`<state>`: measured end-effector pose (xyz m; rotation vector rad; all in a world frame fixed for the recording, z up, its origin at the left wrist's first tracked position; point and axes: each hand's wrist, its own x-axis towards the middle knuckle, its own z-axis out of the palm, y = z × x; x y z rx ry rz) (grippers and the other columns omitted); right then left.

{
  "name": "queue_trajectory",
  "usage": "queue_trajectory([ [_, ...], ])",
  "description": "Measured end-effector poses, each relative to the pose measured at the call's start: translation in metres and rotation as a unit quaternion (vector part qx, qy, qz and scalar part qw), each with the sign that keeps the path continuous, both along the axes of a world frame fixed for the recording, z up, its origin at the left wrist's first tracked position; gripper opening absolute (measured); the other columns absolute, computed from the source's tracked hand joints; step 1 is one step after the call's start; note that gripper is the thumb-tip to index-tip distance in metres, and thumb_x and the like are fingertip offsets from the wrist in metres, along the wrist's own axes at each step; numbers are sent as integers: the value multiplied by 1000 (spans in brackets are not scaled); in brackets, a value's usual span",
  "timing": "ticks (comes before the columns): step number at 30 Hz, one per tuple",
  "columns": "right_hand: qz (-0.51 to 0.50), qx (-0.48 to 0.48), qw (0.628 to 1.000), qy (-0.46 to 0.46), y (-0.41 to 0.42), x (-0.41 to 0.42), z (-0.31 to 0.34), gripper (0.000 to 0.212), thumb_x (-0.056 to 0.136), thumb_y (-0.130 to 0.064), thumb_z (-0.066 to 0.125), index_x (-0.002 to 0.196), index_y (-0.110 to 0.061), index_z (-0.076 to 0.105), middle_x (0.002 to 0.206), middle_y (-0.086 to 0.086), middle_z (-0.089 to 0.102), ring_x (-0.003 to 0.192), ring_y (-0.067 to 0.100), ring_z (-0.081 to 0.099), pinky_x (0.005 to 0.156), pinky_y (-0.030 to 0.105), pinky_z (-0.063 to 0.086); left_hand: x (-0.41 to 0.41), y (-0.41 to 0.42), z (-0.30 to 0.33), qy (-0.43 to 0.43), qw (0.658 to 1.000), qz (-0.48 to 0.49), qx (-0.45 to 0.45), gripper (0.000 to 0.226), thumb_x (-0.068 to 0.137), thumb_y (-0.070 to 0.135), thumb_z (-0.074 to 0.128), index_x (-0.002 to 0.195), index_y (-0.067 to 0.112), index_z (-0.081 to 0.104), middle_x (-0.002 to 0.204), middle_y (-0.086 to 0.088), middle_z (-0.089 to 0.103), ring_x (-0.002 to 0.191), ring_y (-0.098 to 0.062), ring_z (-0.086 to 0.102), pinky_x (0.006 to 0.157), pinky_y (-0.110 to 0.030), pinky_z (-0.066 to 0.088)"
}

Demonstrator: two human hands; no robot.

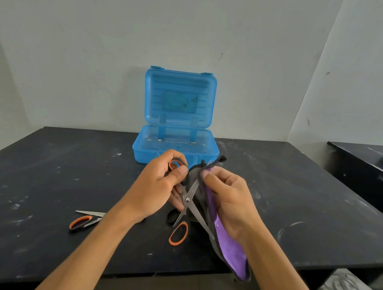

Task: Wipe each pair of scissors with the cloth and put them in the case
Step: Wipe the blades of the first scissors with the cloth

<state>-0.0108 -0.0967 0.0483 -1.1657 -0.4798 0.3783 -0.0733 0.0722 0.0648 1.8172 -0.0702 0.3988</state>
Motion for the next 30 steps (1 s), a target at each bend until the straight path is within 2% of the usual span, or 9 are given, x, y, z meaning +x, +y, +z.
queue_trajectory([
  [3, 29, -2, 999, -19, 0, 0, -6, 4, 84, -16, 81, 86, -13, 82, 87, 17, 79, 76, 23, 77, 76, 33, 65, 0, 0, -2, -4, 1000, 3, -9, 6, 104, 17, 51, 102, 17, 57, 70, -10, 57, 51, -36, 67, 47, -36, 58],
  [6, 34, -43, 998, -34, -2, -1, -13, 8, 84, -10, 82, 83, -18, 81, 87, 16, 80, 74, 22, 77, 73, 30, 64, 0, 1, -3, -11, 1000, 15, -20, 8, 103, 16, 52, 99, 18, 58, 70, -8, 54, 50, -33, 66, 46, -36, 58],
  [9, 49, -79, 995, -37, -5, -1, -16, 8, 87, -6, 82, 91, -13, 80, 99, 25, 80, 83, 31, 79, 76, 33, 66, 1, 2, -2, -13, 999, 18, -25, 7, 103, 15, 53, 98, 17, 58, 71, -6, 52, 49, -32, 64, 46, -36, 57],
  [12, 30, -104, 993, -55, -5, -4, -11, 2, 92, -6, 78, 91, -6, 78, 95, 25, 80, 80, 31, 78, 76, 35, 66, 1, 2, -1, -7, 1000, 19, -15, 6, 103, 15, 53, 99, 15, 58, 73, -11, 54, 50, -33, 65, 45, -34, 57],
  [14, -12, -143, 985, -93, -2, -5, -10, 21, 100, -13, 69, 82, -4, 75, 87, 27, 78, 74, 30, 73, 73, 47, 63, 0, 3, -1, -5, 1000, 23, -17, 6, 103, 15, 53, 100, 14, 58, 73, -14, 55, 49, -33, 65, 45, -34, 57],
  [16, -40, -160, 981, -104, 0, -6, -10, 30, 104, -19, 64, 82, 0, 72, 87, 33, 74, 74, 34, 69, 78, 58, 60, 0, 3, 0, -6, 999, 30, -27, 6, 103, 15, 53, 100, 14, 58, 71, -13, 55, 48, -32, 65, 44, -33, 56],
  [20, 33, -117, 991, -64, -1, -7, -7, 3, 94, -9, 76, 94, -7, 78, 92, 20, 80, 81, 28, 75, 81, 39, 64, 0, 3, 4, -10, 999, 29, -23, 5, 102, 17, 55, 99, 18, 59, 66, -6, 59, 45, -33, 65, 41, -30, 53],
  [25, 21, -126, 989, -71, 2, -5, -13, 13, 89, -6, 82, 100, -1, 78, 98, 27, 79, 84, 23, 74, 87, 35, 63, -2, 4, 3, -28, 999, 35, 22, 7, 102, 19, 55, 97, 19, 59, 55, -1, 58, 34, -26, 55, 32, -26, 40],
  [30, -8, -177, 978, -110, 7, -6, -13, 11, 90, -14, 82, 93, -6, 77, 79, 8, 79, 70, 14, 73, 70, 25, 59, -2, 3, 0, -40, 997, 48, 40, 10, 101, 18, 57, 93, 21, 62, 55, 7, 52, 30, -12, 42, 35, -17, 33],
])
